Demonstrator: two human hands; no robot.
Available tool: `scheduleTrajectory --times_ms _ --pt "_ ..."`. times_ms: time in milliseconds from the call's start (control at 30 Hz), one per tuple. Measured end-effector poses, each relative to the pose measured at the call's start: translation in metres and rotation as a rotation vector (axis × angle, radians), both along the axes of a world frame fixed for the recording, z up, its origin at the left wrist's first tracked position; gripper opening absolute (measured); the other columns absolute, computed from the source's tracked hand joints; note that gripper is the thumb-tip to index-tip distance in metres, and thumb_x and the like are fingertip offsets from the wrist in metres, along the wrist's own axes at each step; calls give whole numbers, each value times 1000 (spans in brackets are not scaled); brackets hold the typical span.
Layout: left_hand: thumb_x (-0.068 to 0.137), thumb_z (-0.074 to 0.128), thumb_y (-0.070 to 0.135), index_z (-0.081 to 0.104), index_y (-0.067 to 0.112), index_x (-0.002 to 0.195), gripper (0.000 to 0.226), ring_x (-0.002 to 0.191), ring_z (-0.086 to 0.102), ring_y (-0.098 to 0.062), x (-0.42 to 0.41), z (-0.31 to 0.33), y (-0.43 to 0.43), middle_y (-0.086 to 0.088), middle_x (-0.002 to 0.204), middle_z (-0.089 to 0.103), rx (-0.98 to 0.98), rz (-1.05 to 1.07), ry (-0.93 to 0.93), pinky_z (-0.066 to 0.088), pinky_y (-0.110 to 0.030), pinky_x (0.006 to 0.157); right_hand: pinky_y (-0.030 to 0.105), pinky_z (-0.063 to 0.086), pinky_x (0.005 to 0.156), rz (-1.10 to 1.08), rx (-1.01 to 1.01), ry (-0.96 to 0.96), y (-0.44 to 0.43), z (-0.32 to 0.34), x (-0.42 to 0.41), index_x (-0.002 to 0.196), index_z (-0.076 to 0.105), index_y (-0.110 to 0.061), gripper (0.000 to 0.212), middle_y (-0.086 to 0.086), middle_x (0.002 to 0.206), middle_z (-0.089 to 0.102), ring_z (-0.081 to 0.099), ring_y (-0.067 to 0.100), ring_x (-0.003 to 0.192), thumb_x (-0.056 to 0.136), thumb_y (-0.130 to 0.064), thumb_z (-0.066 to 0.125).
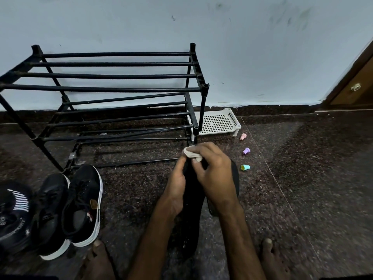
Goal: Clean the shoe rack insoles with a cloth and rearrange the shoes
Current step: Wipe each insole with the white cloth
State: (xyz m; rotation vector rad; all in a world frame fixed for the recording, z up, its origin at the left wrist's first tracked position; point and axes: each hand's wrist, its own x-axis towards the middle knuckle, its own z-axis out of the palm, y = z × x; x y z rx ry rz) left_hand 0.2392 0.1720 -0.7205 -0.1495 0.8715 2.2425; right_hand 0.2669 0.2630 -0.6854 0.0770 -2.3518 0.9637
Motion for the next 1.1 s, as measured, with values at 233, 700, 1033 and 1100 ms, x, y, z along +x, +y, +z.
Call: scheduleTrajectory --times_ms 233,700,1033,1100 --pt "101 35 47 67 6 119 55 98 69 -21 -2 5 -3 -12 106 71 -11 14 27 55 -29 85 37 53 84 -119 -13 -1 1 -1 2 104 72 -10 26 1 101 65 63 20 96 82 2 65" --pt "96 45 55 61 10 131 59 111 62 -24 0 1 -6 -13 116 67 8 5 -27 51 -33 94 30 51 84 -75 21 -53 -4 7 -4 102 73 -11 26 1 99 66 62 18 92 81 2 64" --pt "95 44 55 58 7 133 63 105 65 -25 0 -3 -4 -14 113 68 -20 5 -26 54 -33 87 34 52 82 -105 46 -118 -8 5 -6 102 73 -11 23 1 100 64 61 19 92 84 -1 63" --pt "95 42 58 65 7 126 63 102 67 -25 -2 -4 -8 -16 115 68 19 0 -43 57 -33 84 30 51 82 23 64 -191 -8 8 -5 99 75 -12 23 0 98 66 62 16 90 82 -1 64"
